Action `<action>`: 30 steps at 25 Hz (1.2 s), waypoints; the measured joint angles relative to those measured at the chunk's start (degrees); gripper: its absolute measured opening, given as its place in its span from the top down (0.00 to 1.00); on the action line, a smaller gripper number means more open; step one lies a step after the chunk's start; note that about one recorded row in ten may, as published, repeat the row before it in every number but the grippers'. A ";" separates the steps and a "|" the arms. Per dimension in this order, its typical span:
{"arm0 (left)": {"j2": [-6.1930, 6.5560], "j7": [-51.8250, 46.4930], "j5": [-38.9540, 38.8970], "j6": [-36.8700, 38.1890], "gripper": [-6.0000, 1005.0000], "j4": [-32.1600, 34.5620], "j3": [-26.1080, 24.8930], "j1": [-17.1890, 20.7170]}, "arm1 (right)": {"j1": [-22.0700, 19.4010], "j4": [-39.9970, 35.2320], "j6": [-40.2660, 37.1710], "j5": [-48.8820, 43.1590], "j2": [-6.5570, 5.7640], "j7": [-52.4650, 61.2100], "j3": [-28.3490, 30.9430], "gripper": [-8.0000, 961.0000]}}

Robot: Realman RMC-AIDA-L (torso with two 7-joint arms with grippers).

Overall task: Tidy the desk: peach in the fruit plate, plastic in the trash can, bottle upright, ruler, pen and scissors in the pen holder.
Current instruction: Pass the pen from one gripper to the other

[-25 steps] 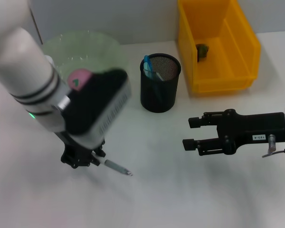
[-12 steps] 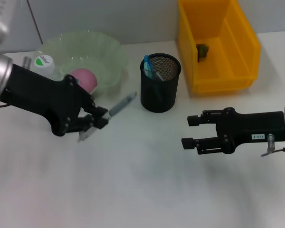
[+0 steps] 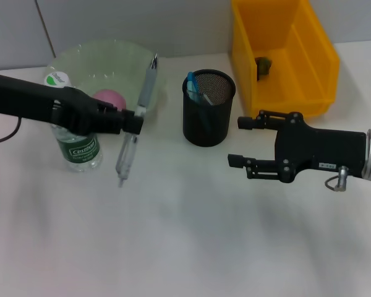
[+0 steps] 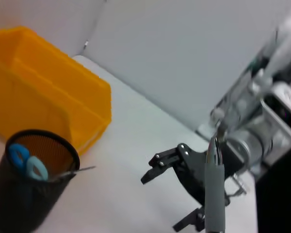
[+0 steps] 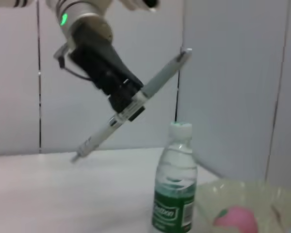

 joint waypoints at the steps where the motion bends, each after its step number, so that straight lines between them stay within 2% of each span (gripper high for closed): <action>1: 0.00 0.00 0.00 0.00 0.85 0.00 0.00 0.00 | 0.00 0.00 0.00 0.00 0.00 0.00 0.00 0.23; 4: -0.63 -6.36 -0.32 -0.68 0.85 -0.39 0.13 -0.02 | -0.09 0.51 0.23 1.44 0.06 -8.18 0.06 0.23; 5: -0.95 -11.12 -0.37 -1.31 0.85 -0.40 0.14 -0.09 | -0.13 0.79 0.31 2.15 0.09 -10.73 0.06 0.23; 9: -1.12 -16.46 -0.63 -1.96 0.85 -0.45 -0.02 -0.09 | -0.35 3.15 0.60 7.43 0.09 -22.98 0.08 0.23; 10: -1.14 -19.16 -0.69 -2.68 0.85 -0.98 -0.11 0.01 | -0.43 5.51 0.63 11.07 0.08 -29.98 -0.06 0.23; 11: -1.14 -19.16 -0.69 -2.68 0.85 -0.98 -0.11 0.01 | -0.43 5.51 0.63 11.07 0.08 -29.98 -0.06 0.23; 14: -0.82 -22.52 -0.83 -3.99 0.85 -3.39 -0.33 -0.11 | -0.24 9.33 0.44 15.29 0.08 -39.84 -0.38 0.23; 15: -0.45 -24.44 -1.06 -4.77 0.85 -4.98 -0.43 -0.43 | 0.08 12.25 -0.14 17.95 0.10 -47.41 -0.47 0.23; 17: -0.28 -25.40 -1.13 -5.06 0.85 -5.57 -0.46 -0.59 | 0.20 13.20 -0.42 18.74 0.13 -50.09 -0.49 0.23; 20: 0.09 -29.06 -1.25 -5.50 0.85 -6.57 -0.24 -1.50 | 0.83 17.09 -2.10 20.22 0.21 -61.85 -0.54 0.23; 26: -0.13 -31.69 -1.15 -4.87 0.85 -7.83 0.24 -3.47 | 1.51 19.52 -3.63 20.03 0.23 -72.06 -0.64 0.23; 30: 0.35 -33.66 -1.01 -4.95 0.85 -10.95 0.15 -4.77 | 1.61 20.91 -5.09 19.84 0.25 -79.35 -2.58 0.23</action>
